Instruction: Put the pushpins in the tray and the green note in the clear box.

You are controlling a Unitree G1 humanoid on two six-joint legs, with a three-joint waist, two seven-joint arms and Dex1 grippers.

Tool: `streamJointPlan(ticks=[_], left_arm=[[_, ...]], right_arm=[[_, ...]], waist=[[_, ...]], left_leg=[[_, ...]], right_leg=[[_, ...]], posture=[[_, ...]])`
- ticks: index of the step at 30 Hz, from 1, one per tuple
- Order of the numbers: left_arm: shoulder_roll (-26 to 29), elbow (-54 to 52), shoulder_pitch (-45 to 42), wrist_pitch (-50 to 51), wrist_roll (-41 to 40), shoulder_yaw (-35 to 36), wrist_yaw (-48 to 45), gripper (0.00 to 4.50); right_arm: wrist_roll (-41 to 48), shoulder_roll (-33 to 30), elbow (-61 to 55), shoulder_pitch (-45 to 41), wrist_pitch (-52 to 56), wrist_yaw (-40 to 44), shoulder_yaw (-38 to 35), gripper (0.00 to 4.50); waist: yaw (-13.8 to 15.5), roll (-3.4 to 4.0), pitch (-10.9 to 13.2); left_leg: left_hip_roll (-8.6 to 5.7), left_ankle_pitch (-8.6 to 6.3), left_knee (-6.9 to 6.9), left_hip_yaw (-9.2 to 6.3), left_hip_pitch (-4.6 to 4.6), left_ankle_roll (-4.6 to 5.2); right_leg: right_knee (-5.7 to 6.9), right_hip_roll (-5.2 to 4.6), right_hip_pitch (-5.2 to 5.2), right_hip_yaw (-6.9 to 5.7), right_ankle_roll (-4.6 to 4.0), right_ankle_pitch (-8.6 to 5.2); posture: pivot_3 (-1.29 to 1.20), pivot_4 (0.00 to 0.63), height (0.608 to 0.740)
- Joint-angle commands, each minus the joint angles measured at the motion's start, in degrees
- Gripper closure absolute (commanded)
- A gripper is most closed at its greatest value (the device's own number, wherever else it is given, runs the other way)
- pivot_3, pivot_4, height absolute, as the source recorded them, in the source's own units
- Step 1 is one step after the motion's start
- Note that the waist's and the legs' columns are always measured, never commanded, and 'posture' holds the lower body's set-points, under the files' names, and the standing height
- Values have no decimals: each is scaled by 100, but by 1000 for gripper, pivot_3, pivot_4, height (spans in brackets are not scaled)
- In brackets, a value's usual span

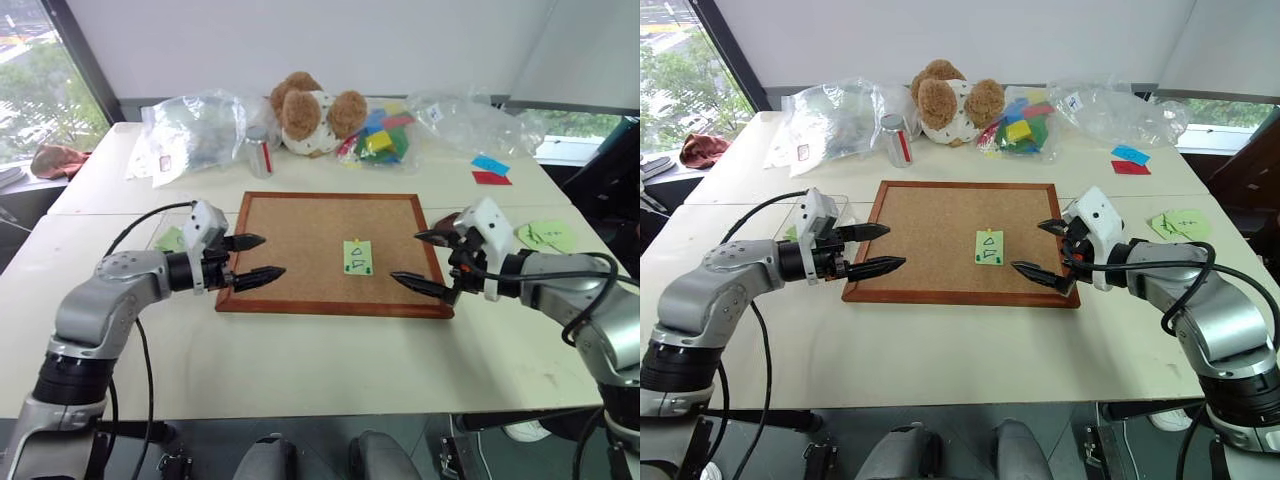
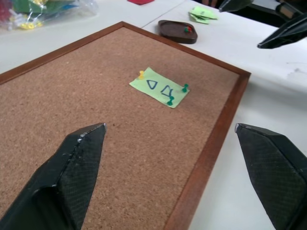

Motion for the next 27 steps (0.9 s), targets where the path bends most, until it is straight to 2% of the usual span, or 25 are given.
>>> streamJointPlan(ticks=[1,5,6,7,10,14,18,25,27], left_arm=[[-167,189,-155,-417,334,-183,64,1841],[-532,727,-405,-991,959,-642,183,3635],[-644,885,-491,-1110,1098,-744,229,4249],[-778,1053,-564,-1160,1185,-798,317,4437],[-1086,1541,-677,-1389,1453,-959,443,4437],[-1464,2214,-716,-1693,1676,-1083,479,4437],[-1783,2867,-734,-1936,1795,-1040,550,4437],[-1857,3237,-663,-2131,1964,-1052,548,4437],[-1866,3220,-635,-2126,1983,-1041,566,4500]], right_arm=[[-4,-14,-135,-62,-63,-22,-104,0],[-26,38,-106,-135,-55,-72,-31,0],[-52,56,-78,-176,-76,-82,7,0],[-67,86,-47,-226,-81,-101,42,0],[-189,208,157,-523,16,-201,283,0],[-414,747,867,-1254,475,-739,609,0],[-881,1214,1779,-1812,407,-979,1067,0],[-1313,2076,3359,-2406,-110,-1068,1364,0],[-1453,2200,3655,-2464,-314,-1026,1449,544]], waist=[[5,0,0],[14,0,0],[10,0,0],[8,0,0],[-14,0,0],[-35,0,0],[-7,-4,-2],[-11,-5,-6],[-16,-5,-7]], left_leg=[[0,1,0,0,0,-3],[0,2,1,0,-1,-3],[0,2,1,1,-1,-3],[-1,2,2,2,-1,-3],[-1,2,2,2,0,-3],[0,6,2,4,4,-8],[-1,8,4,5,4,-11],[-2,11,10,4,6,-10],[-3,13,11,5,10,-9]], right_leg=[[0,0,0,0,0,0],[0,0,0,-1,0,0],[0,0,0,-1,0,0],[0,0,0,0,0,0],[1,1,-1,0,1,0],[11,5,-6,2,0,0],[17,4,-7,2,0,0],[22,2,-4,0,1,0],[24,2,0,0,0,0]], posture=[[0,150,740],[0,150,740],[0,150,740],[0,150,740],[0,150,740],[0,150,740],[0,150,740],[0,150,740],[0,150,740]])
